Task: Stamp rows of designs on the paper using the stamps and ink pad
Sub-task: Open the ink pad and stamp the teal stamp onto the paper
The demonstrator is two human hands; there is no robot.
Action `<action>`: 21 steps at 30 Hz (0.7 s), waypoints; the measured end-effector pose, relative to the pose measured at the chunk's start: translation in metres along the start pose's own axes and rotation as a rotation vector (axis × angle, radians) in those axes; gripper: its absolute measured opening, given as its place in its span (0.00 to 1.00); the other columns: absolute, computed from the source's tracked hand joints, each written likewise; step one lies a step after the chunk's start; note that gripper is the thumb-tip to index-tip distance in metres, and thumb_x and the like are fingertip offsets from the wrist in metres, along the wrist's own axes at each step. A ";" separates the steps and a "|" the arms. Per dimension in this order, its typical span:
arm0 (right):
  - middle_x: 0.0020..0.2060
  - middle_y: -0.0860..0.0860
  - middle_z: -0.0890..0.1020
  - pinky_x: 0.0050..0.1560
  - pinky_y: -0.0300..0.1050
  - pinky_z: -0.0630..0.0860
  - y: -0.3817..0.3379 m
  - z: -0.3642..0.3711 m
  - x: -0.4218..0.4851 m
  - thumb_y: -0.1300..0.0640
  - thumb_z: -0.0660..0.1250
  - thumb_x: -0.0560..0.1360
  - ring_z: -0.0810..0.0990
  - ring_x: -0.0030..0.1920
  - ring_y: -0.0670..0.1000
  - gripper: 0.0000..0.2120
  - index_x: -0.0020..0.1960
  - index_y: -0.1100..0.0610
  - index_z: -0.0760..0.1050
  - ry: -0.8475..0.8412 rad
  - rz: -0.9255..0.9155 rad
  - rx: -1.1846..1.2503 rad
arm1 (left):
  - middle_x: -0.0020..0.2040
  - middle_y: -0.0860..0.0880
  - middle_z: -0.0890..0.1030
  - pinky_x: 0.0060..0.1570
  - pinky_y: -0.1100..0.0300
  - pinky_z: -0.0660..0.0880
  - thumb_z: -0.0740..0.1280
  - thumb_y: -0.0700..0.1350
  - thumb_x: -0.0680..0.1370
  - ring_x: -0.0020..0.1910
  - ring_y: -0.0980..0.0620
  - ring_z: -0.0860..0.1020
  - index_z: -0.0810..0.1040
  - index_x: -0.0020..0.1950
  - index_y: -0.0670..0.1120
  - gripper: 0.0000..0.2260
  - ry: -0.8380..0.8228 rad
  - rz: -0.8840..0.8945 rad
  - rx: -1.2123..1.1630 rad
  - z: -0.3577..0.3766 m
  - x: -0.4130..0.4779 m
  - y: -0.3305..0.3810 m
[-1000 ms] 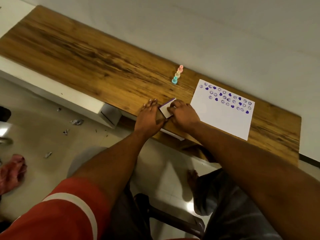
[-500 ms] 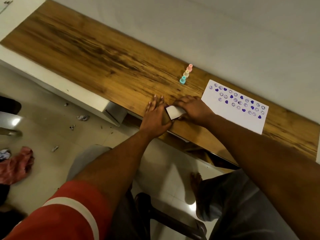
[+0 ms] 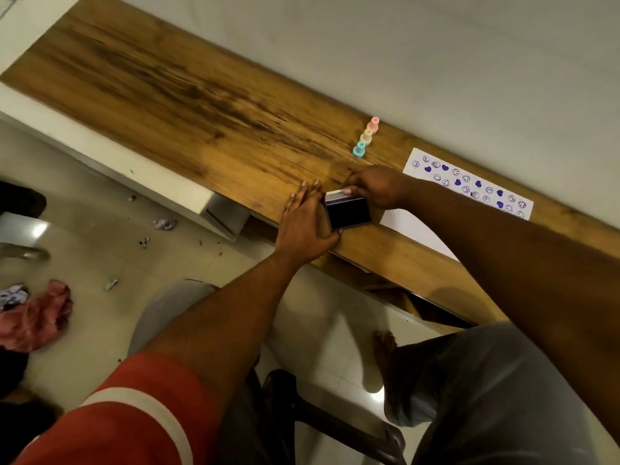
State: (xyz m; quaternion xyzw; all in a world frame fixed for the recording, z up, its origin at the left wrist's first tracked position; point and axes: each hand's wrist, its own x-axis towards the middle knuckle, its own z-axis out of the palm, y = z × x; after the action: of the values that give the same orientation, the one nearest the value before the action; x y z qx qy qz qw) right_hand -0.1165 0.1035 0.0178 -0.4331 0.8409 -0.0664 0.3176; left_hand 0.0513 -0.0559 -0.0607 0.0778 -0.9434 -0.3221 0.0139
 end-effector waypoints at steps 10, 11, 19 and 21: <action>0.63 0.53 0.81 0.66 0.57 0.71 0.001 0.001 0.021 0.44 0.53 0.86 0.78 0.63 0.56 0.20 0.69 0.53 0.75 0.141 0.088 -0.088 | 0.82 0.47 0.65 0.81 0.47 0.56 0.73 0.64 0.69 0.83 0.47 0.57 0.59 0.84 0.47 0.48 0.016 -0.030 -0.047 -0.002 0.001 0.005; 0.63 0.54 0.81 0.66 0.58 0.70 0.002 0.003 0.021 0.43 0.53 0.86 0.78 0.63 0.56 0.20 0.69 0.53 0.75 0.154 0.093 -0.094 | 0.82 0.46 0.64 0.81 0.47 0.56 0.73 0.64 0.69 0.83 0.47 0.56 0.58 0.84 0.47 0.49 0.013 -0.033 -0.050 -0.002 0.001 0.005; 0.66 0.54 0.79 0.67 0.57 0.71 0.009 0.012 0.014 0.45 0.57 0.85 0.75 0.67 0.57 0.20 0.71 0.53 0.75 0.303 0.094 -0.153 | 0.83 0.43 0.63 0.80 0.44 0.57 0.70 0.65 0.69 0.83 0.45 0.57 0.58 0.83 0.45 0.49 0.021 -0.033 -0.052 -0.005 -0.001 0.008; 0.65 0.54 0.80 0.65 0.55 0.73 0.009 0.015 0.011 0.45 0.58 0.85 0.76 0.66 0.57 0.20 0.70 0.54 0.76 0.345 0.088 -0.168 | 0.83 0.43 0.62 0.80 0.44 0.56 0.70 0.66 0.69 0.83 0.46 0.56 0.57 0.84 0.44 0.49 0.011 -0.036 -0.041 -0.006 -0.001 0.008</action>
State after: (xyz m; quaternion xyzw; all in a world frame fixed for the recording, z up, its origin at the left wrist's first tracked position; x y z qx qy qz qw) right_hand -0.1184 0.1025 -0.0025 -0.4032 0.9035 -0.0555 0.1342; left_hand 0.0514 -0.0531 -0.0513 0.0963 -0.9350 -0.3411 0.0149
